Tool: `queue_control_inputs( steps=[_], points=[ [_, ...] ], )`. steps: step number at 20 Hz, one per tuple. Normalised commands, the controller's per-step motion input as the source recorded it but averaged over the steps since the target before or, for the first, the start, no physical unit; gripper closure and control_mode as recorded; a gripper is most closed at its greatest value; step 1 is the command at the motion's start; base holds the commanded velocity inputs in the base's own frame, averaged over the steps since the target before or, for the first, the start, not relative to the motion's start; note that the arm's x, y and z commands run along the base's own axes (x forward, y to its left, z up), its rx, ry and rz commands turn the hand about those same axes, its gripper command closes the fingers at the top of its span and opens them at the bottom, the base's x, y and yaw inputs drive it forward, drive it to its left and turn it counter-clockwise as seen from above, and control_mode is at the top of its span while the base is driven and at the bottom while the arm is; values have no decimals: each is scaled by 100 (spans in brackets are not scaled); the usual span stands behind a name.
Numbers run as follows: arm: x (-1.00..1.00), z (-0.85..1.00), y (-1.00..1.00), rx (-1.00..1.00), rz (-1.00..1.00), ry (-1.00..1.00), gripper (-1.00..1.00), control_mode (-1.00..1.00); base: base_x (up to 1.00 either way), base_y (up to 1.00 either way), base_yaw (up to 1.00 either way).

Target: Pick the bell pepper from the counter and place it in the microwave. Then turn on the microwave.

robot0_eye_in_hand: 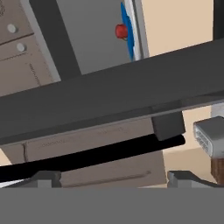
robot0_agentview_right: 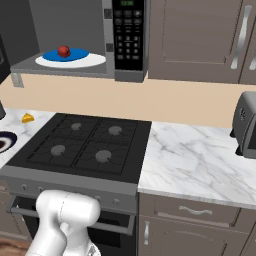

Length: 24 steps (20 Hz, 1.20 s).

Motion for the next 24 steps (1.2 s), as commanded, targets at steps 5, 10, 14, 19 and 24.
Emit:
queue_control_inputs(
  steps=[5,10,14,19,24],
  points=[
    [15,0,-35,0,-3,8,-100,-100,0,0,0],
    [15,1,-40,0,-4,7,-100,-100,0,0,0],
    [13,4,-41,0,-5,6,-100,-100,0,0,0],
    [16,4,-40,0,-7,7,-100,-100,0,0,0],
    [22,3,-39,0,-5,9,-100,-100,0,0,0]
  ],
)
